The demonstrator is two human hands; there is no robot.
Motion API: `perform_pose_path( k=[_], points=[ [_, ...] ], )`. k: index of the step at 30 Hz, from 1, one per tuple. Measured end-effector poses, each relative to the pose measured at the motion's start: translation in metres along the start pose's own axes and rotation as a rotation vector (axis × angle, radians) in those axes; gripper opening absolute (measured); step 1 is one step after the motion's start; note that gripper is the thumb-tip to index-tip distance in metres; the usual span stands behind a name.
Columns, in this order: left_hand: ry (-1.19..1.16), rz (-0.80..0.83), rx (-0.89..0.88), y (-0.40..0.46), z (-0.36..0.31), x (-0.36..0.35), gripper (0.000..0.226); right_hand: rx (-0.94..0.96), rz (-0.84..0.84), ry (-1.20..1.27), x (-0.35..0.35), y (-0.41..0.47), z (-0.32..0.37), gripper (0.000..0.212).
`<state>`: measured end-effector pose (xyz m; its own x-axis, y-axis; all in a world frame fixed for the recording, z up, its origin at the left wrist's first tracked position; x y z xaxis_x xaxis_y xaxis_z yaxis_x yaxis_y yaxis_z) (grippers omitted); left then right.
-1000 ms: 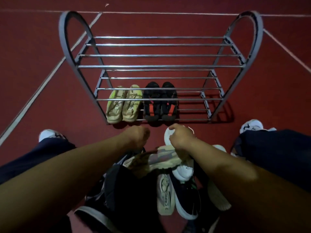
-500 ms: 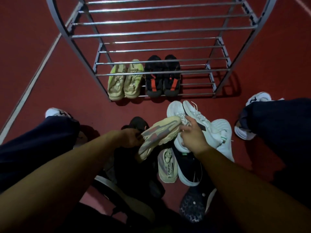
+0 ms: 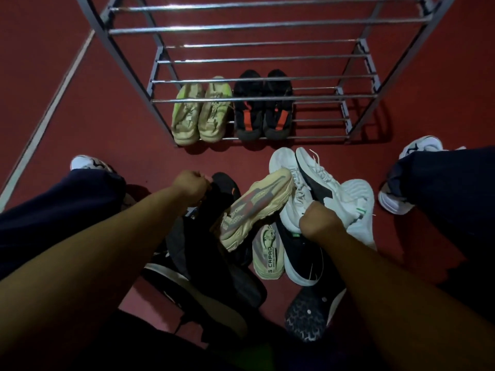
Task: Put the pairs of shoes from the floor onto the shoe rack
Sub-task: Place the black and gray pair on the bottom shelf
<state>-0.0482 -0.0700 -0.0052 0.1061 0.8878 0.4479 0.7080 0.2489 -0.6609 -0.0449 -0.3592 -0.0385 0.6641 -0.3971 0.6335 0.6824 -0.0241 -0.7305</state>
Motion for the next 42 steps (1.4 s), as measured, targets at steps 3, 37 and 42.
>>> perform_pose_path(
  k=[3,37,42],
  points=[
    [0.026,-0.014,-0.001,-0.001,0.005,-0.006,0.020,0.049,-0.135,-0.032,0.005,-0.009,0.012,0.027],
    [-0.286,0.165,0.125,0.008,0.096,-0.010,0.058,0.360,-0.032,-0.821,-0.061,-0.032,0.099,0.031],
    [-0.141,0.422,0.251,-0.003,0.088,-0.001,0.058,0.331,-0.054,-0.661,-0.060,-0.034,0.098,0.033]
  ],
)
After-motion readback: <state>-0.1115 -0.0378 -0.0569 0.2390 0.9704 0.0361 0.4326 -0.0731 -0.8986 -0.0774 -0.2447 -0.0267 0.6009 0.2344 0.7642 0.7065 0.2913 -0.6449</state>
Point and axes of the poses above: each hand's wrist, its own y-axis towards the middle knuckle, its own x-axis out of the back of the hand, z = x × y, the point moved 4 cm from there along y, towards the middle knuckle, and after that the axes turned 9 degrees about z, right-handed, at the moved point
